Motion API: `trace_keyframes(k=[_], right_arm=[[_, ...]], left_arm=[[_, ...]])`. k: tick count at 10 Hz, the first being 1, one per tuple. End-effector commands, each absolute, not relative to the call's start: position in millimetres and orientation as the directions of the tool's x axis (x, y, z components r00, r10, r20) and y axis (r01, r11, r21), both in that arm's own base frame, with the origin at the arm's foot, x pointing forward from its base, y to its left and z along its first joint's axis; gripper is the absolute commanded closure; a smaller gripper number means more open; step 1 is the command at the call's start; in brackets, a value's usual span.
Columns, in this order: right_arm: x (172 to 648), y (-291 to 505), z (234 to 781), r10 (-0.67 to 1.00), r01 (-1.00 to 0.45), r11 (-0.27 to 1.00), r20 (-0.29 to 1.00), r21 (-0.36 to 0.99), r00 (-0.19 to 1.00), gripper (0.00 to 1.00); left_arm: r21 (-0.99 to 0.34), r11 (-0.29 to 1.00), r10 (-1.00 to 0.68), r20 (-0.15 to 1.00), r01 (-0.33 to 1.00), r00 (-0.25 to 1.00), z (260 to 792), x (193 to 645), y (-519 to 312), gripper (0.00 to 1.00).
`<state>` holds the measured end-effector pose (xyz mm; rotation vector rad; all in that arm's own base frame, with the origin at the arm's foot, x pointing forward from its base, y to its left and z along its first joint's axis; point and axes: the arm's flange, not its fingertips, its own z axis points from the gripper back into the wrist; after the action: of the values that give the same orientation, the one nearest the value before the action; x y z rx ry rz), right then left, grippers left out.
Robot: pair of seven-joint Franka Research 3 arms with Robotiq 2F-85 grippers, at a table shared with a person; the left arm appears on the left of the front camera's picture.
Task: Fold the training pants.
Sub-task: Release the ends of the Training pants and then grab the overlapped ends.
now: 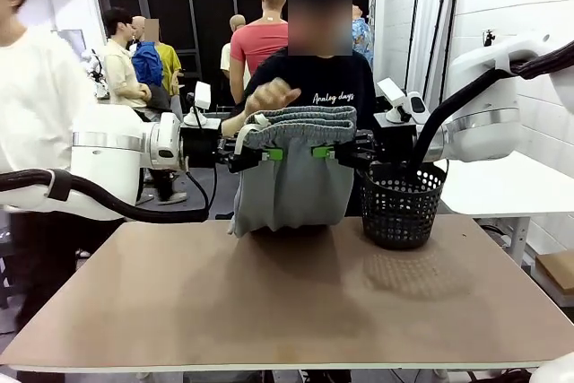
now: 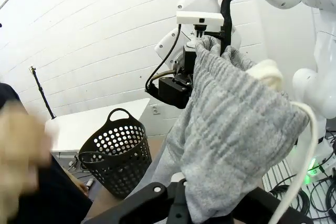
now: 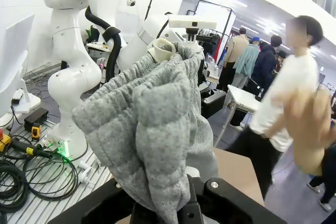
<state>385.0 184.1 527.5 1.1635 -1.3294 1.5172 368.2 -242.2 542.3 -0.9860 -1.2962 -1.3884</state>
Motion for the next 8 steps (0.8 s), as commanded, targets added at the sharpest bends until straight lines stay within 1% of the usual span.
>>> trace_keyframes(k=[1, 8], right_arm=[[383.7, 186.0, 529.2, -0.025, -0.956, -0.131, 0.964, -0.264, -0.263, 1.0], [383.7, 186.0, 529.2, -0.025, -0.956, -0.131, 0.964, -0.264, -0.263, 1.0]], left_arm=[[0.212, 0.039, -0.102, 0.973, 0.977, -0.207, 543.8, 364.5, -242.0, 1.0], [0.212, 0.039, -0.102, 0.973, 0.977, -0.207, 543.8, 364.5, -242.0, 1.0]])
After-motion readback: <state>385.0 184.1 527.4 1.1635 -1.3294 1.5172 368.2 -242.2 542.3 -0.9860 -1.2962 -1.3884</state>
